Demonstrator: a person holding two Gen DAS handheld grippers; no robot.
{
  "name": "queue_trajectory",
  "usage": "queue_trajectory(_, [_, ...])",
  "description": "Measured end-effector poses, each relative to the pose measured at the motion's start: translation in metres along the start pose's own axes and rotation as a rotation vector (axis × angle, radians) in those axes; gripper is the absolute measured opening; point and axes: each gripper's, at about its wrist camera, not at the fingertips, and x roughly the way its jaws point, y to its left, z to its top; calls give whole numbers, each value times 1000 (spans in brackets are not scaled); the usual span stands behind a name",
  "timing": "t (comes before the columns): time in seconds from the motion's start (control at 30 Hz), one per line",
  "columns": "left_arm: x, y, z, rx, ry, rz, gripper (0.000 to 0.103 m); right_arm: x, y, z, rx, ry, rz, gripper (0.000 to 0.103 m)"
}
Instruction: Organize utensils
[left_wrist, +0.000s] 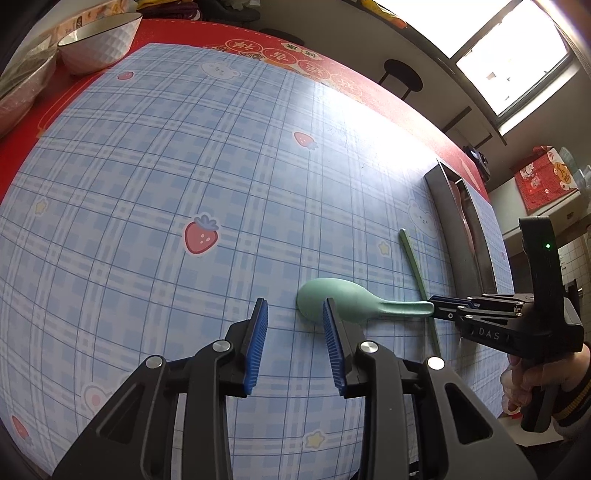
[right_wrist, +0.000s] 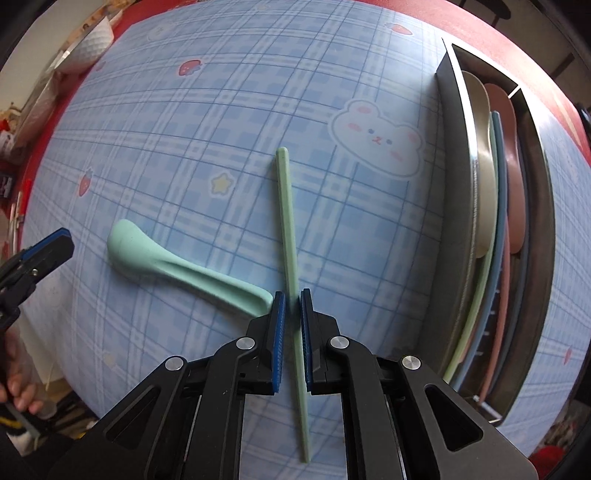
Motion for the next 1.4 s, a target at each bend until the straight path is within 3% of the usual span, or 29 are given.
queue_trajectory(0.37, [3,-12,-10,-41,64,-107,30,1,-2,-32,45,-27,58,9])
queue_trajectory(0.47, [13,-18,-8,-68,110,-162,30,4,2,-38,37,-34,66,9])
queue_trajectory(0.6, [27,-27,-5,-97,141,-175,30,3,1,-53,-2,-54,62,8])
queue_trajectory(1.03, [56,-21,15,-271,159,-114,29,-12,-23,-75,32,-103,74,6])
queue_trajectory(1.23, [62,-29,37,-245,134,-56,29,-16,-27,-75,43,-107,87,6])
queue_trajectory(1.4, [72,-52,49,-143,129,-18,29,-17,-27,-75,42,-112,85,6])
